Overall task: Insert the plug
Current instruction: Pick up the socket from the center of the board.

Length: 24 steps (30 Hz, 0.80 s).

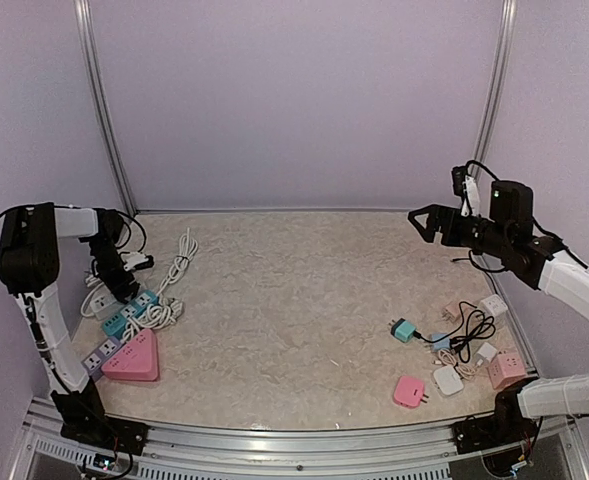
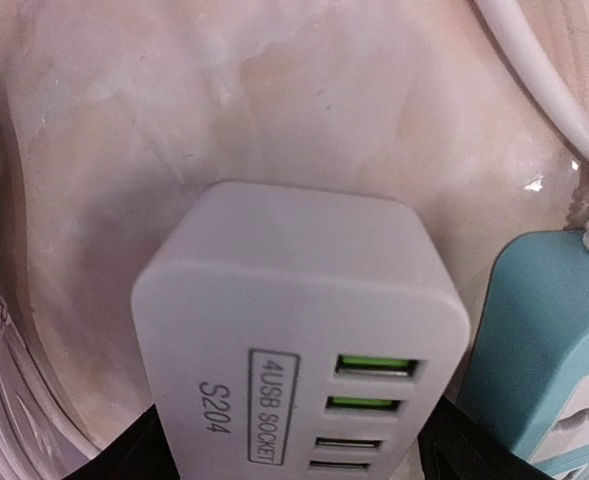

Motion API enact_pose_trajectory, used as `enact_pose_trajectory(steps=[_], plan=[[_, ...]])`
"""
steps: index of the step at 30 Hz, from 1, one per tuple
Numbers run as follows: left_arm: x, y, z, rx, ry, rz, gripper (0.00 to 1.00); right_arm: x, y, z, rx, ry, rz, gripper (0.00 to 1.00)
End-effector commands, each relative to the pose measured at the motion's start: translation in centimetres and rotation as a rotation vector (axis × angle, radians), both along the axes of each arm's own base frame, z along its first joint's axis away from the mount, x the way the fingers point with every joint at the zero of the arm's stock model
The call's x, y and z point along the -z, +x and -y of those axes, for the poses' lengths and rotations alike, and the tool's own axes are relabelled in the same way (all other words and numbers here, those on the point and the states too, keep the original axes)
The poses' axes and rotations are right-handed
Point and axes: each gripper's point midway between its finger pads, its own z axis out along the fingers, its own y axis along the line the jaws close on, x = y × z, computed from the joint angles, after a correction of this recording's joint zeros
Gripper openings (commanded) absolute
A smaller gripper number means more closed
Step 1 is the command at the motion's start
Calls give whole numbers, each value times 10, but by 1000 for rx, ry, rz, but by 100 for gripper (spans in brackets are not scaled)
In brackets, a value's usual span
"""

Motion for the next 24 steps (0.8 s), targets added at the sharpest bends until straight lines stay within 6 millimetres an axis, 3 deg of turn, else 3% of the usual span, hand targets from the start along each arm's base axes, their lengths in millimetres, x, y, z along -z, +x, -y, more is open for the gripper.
enact_pose_trajectory(steps=[1, 5, 12, 18, 19, 21, 24], plan=[[-8, 2, 9, 15, -74, 20, 78, -4, -5, -9, -29, 9, 18, 100], [-15, 4, -3, -28, -120, 10, 72, -1, -4, -12, -33, 7, 10, 100], [-7, -9, -16, -21, -106, -24, 54, -1, -2, -19, -45, 7, 15, 100], [6, -19, -9, -10, -134, -66, 55, -2, 0, -21, -49, 6, 6, 100], [6, -17, -11, -20, -132, -56, 49, -1, -1, -21, -47, 1, 0, 100], [2, -12, -13, -34, -127, -28, 26, 0, 0, -18, -30, -8, -9, 100], [-17, 1, -13, -58, -132, 29, 0, 3, 2, -13, 4, -25, -30, 100]])
